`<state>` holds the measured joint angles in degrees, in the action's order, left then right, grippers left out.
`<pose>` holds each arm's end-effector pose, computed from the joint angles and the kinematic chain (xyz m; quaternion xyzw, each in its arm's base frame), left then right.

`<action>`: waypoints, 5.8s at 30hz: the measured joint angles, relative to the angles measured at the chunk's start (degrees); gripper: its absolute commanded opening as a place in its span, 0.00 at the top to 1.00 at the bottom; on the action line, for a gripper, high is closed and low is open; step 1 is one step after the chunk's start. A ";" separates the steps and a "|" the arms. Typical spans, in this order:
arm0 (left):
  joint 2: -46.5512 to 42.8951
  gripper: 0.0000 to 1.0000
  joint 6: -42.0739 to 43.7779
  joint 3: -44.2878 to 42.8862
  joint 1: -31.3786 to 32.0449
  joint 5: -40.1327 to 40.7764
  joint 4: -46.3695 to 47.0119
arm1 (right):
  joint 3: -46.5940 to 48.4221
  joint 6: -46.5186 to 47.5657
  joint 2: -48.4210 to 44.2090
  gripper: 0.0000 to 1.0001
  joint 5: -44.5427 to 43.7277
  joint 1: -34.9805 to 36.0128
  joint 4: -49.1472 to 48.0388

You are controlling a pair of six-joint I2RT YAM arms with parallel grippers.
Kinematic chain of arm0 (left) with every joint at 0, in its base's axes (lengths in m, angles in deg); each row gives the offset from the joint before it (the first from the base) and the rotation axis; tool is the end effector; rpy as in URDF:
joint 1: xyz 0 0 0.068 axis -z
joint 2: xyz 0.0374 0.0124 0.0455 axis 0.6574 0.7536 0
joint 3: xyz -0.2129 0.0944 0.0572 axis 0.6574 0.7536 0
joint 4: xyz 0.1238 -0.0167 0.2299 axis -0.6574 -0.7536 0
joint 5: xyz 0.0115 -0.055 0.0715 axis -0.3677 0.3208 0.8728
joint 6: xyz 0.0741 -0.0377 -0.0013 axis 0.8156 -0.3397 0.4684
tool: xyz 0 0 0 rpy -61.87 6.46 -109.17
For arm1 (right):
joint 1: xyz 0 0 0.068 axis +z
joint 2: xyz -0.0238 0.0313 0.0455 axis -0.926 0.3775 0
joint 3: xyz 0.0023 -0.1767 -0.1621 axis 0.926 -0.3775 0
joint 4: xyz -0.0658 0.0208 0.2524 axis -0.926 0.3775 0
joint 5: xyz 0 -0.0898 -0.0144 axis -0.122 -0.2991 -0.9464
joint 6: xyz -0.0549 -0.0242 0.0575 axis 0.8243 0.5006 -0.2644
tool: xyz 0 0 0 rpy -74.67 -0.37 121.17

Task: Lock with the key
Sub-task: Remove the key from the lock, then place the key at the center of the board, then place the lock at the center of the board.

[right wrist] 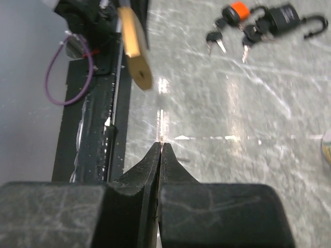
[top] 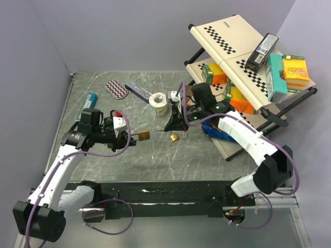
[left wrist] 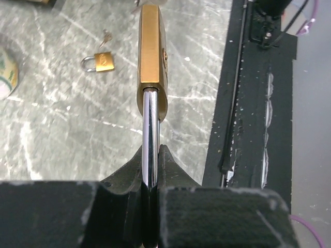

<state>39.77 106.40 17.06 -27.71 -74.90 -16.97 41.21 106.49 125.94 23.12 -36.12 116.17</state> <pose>0.1945 -0.1101 0.2599 0.4883 0.6665 -0.3891 0.4072 0.2411 0.2213 0.2974 -0.5727 0.5836 0.4520 0.3565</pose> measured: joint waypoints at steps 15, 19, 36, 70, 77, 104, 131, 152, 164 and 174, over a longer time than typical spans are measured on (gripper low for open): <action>6.67 0.99 -6.27 0.13 -11.93 -1.75 5.66 | -3.58 -25.86 20.09 1.00 -17.77 1.57 -17.68; 6.82 0.99 -7.43 0.13 -11.96 -1.77 7.08 | -3.50 -28.83 24.26 1.00 -21.27 2.56 -20.72; 6.82 0.99 -6.27 0.83 -11.98 -1.68 6.82 | -3.34 -31.52 31.12 1.00 -26.43 2.75 -24.11; 22.75 0.99 31.58 -10.71 -11.28 -0.81 -24.94 | -3.41 -23.82 11.63 0.10 -0.98 1.88 -23.30; 23.34 0.99 33.64 -11.61 -8.90 -3.06 -28.02 | -3.37 -25.92 11.67 0.10 0.46 4.87 -24.15; 28.04 0.68 32.96 -15.78 -7.52 -6.62 -33.97 | 0.52 -23.58 15.82 1.00 -0.17 10.80 -26.47; 16.13 0.04 -83.78 -11.76 -13.09 24.52 10.38 | 3.04 -52.35 15.89 1.00 -29.40 5.92 -25.59; 16.57 0.01 -100.08 -6.40 -4.50 28.98 16.33 | 9.77 -58.25 21.44 1.00 -36.20 13.46 -22.88; 16.96 0.11 -103.58 -4.44 -4.50 28.96 16.90 | 9.84 -59.65 21.44 1.00 -36.81 14.34 -22.40; 17.33 0.36 -105.74 -2.80 -4.50 28.11 17.49 | 9.86 -59.76 21.44 1.00 -37.77 14.67 -22.29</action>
<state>57.11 0.66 14.26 -32.22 -46.79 0.51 51.06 46.74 147.38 -14.65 -21.45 93.88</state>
